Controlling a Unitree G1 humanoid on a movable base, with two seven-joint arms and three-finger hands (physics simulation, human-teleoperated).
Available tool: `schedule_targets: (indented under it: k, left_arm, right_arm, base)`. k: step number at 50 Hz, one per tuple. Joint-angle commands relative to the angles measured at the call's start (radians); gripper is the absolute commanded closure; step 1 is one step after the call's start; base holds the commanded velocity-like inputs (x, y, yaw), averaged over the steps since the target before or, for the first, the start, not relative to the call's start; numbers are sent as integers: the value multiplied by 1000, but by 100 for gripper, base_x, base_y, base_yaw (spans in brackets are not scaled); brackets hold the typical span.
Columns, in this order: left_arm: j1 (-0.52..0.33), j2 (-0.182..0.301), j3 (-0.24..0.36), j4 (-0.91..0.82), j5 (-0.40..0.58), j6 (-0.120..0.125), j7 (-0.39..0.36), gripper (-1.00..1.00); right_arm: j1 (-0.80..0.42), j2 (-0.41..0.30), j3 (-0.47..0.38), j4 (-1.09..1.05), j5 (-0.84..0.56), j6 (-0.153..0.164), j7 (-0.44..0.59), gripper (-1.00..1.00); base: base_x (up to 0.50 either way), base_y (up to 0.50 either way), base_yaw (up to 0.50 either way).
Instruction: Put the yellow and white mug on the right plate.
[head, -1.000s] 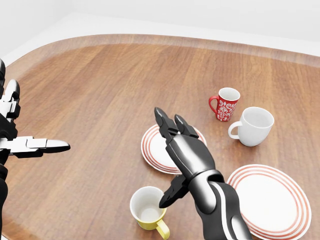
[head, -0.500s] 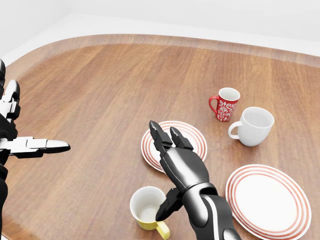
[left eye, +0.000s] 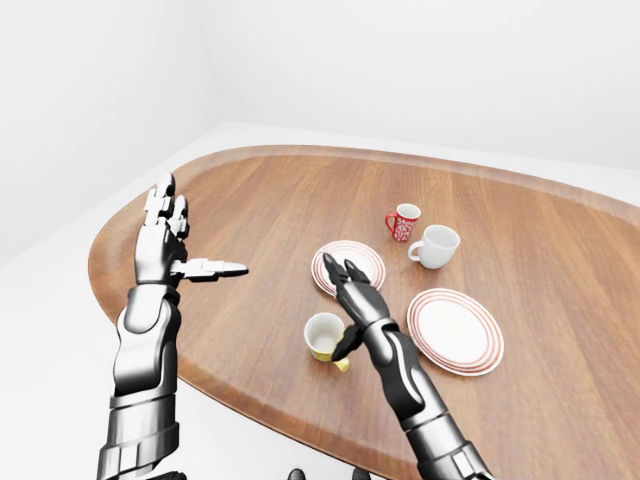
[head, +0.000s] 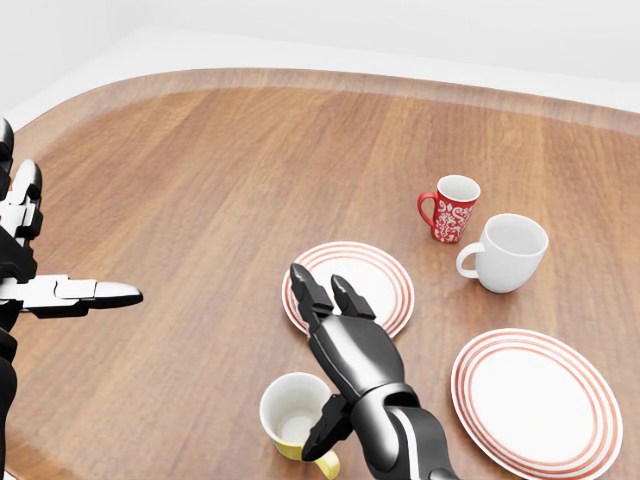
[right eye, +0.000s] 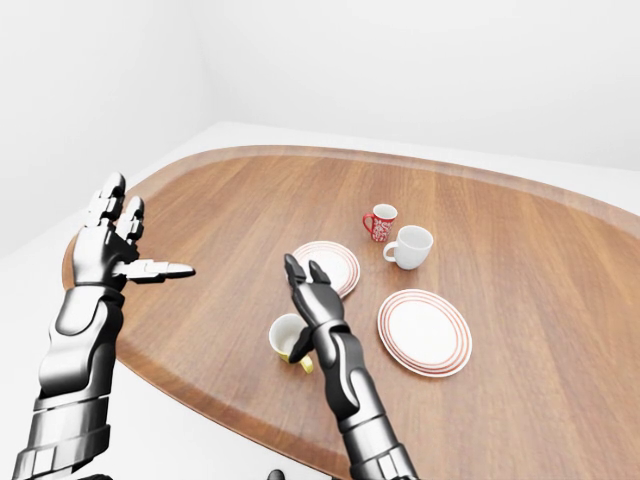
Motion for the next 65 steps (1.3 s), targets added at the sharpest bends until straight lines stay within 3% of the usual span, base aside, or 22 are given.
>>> schedule_targets:
  k: [1,37,43,52,65]
  left_arm:
    - [1,-1,1,-3,2,0,-2,-100]
    - [5,-4,-1,-11,4,0,-6,-100]
    - [4,-4,0,-8,4,0,-6,-100]
    - [6,-4,0,-10,2,0,-5,-100]
    - [2,0,3,-11,-3,0,-4,-100]
  right_arm:
    - [5,13,20,54,-7,0,-34,-100]
    - [-112,19,-19,328,-24,-61,-170,-100]
    - [-103,23,-15,307,-20,-55,-159,-100]
    - [-129,25,-23,373,7,-83,-189,-100]
    - [-117,38,-11,370,16,-88,-188,-100]
  base:
    - [0,0,0]
    - [0,0,0]
    - [0,0,0]
    - [0,0,0]
    - [0,0,0]
